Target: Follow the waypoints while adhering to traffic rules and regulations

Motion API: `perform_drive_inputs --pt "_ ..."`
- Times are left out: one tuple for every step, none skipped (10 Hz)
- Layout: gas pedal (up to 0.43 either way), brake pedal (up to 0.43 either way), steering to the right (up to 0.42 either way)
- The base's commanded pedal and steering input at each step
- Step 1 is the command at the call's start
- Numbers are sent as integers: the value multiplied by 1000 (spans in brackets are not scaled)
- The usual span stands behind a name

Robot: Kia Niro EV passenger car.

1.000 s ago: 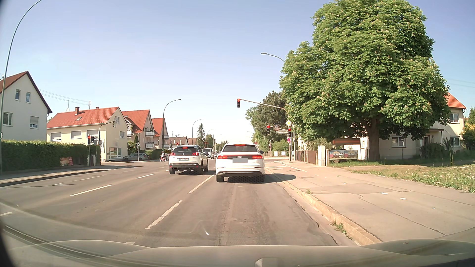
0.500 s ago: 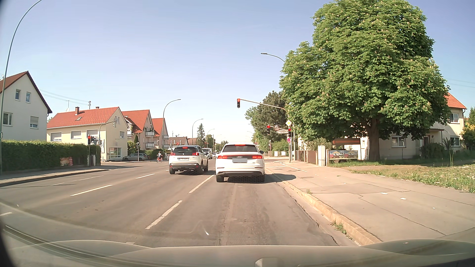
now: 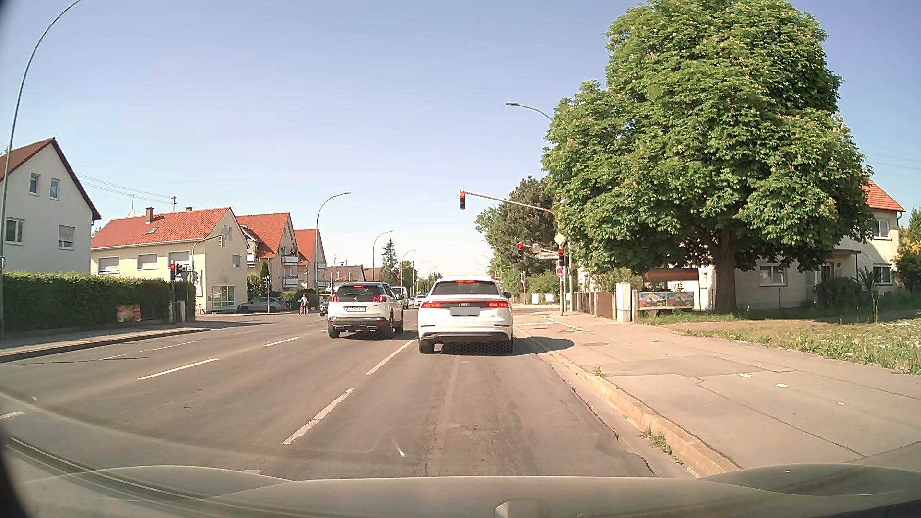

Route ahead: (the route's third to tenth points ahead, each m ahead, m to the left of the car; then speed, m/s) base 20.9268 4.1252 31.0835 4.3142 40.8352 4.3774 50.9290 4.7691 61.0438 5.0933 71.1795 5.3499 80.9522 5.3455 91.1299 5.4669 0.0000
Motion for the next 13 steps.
perform_drive_inputs --pt "0 140 5" --pt "0 140 5" --pt "0 140 5" --pt "0 140 5" --pt "0 140 5" --pt "0 140 5" --pt "0 146 5" --pt "0 140 5" --pt "0 140 5" --pt "0 146 5" --pt "0 146 5" --pt "0 146 5" --pt "0 146 5"
